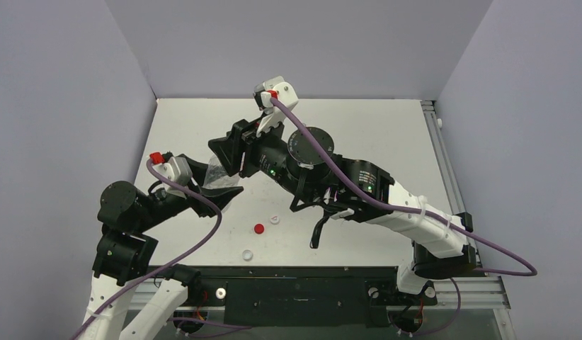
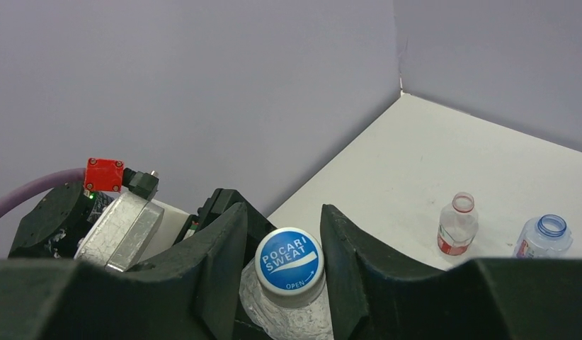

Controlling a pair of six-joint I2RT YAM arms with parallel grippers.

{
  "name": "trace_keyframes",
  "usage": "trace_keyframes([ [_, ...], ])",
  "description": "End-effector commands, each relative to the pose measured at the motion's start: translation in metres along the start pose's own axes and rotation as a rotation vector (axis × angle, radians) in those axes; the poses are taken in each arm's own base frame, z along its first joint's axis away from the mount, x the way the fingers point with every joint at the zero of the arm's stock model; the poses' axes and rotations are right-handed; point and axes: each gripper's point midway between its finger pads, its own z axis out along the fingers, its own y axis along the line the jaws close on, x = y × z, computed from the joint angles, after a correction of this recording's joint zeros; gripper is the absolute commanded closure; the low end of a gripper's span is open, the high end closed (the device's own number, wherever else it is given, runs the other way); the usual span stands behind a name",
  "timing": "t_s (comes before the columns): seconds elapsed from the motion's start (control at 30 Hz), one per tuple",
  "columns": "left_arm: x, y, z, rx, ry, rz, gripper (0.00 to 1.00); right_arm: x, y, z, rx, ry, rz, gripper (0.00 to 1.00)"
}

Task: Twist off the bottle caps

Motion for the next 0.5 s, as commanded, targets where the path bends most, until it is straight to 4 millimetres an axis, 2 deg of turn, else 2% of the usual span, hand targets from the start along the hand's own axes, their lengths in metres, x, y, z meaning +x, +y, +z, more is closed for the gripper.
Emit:
trace_keyframes([
  [0.0,-0.012,-0.004,-0.001,0.016,-0.025,0.009,0.81,-0.012,0.004,0.001,-0.027,-0.019,0.009,0.63],
  [0.13,-0.013,-0.004,0.0,0.016,-0.026,0.007,0.82,-0.007,0.001,0.004,-0.026,0.004,0.007,0.66],
  [0.2,-0.014,-0.004,0.001,0.015,-0.027,0.001,0.83,-0.007,-0.001,0.003,-0.022,0.008,0.005,0.72],
  [0.27,-0.016,-0.005,0.001,0.018,-0.032,-0.009,0.84,-0.006,-0.005,0.003,-0.014,0.013,0.001,0.83],
  [0.3,-0.018,-0.006,0.001,0.023,-0.037,-0.009,0.84,-0.009,-0.006,0.001,-0.016,0.01,-0.002,0.92],
  [0.37,-0.021,-0.011,0.001,0.049,-0.045,-0.03,0.86,-0.011,-0.004,-0.003,-0.052,0.012,-0.017,1.0],
  [0.43,-0.026,-0.022,0.001,0.107,-0.058,-0.058,0.86,-0.004,0.006,-0.006,-0.139,0.031,-0.045,1.0],
  [0.47,-0.028,-0.028,0.0,0.133,-0.063,-0.094,0.87,-0.005,0.022,-0.012,-0.241,0.033,-0.048,1.0],
])
